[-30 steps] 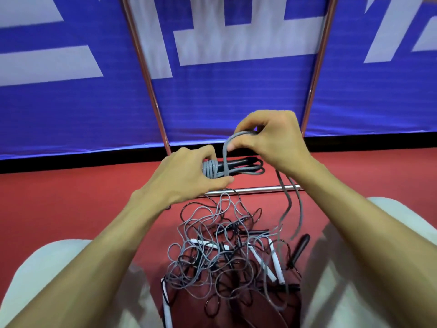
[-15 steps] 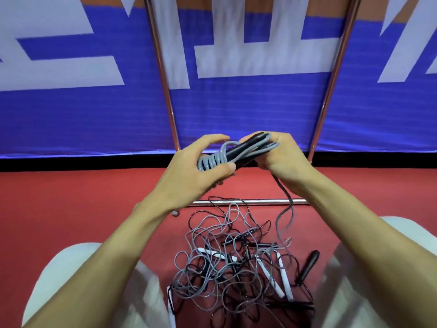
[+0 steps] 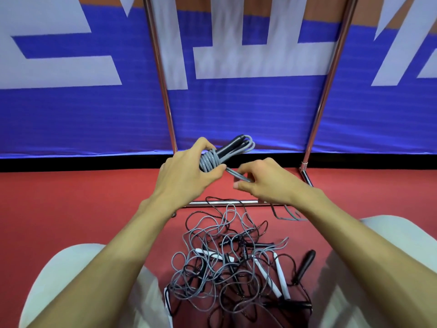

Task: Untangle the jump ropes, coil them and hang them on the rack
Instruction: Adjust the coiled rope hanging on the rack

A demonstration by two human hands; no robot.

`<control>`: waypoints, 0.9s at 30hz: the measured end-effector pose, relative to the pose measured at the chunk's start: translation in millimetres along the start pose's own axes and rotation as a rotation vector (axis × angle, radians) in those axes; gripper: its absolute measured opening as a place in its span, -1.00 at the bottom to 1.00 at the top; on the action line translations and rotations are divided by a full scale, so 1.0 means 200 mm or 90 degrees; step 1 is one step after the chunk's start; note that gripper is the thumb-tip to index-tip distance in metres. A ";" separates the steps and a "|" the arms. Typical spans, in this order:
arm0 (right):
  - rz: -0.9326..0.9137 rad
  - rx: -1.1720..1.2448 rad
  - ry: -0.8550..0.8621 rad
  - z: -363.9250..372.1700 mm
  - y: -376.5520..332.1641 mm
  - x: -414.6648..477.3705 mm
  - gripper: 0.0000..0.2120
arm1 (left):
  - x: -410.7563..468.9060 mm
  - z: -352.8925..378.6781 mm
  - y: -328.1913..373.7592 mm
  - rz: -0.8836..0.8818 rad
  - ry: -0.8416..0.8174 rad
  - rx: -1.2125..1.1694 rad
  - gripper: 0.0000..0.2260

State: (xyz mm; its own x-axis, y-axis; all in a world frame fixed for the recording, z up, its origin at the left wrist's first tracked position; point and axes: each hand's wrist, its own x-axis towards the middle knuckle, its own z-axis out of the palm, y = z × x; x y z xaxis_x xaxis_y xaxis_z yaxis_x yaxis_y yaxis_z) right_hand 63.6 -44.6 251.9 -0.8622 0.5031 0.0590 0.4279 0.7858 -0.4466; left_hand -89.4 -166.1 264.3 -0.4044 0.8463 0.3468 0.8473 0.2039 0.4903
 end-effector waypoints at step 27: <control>-0.117 0.187 0.163 -0.20 0.08 -0.02 -0.90 | -0.04 0.04 0.12 0.127 -0.269 -0.157 -0.73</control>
State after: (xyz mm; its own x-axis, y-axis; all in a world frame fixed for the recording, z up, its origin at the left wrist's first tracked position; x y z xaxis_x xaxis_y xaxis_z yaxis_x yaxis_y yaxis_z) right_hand 84.2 -20.1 279.8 -0.8064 0.4658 0.3644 0.1455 0.7534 -0.6413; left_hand -62.9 -164.0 267.9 -0.0262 0.9918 0.1255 0.7670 -0.0605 0.6388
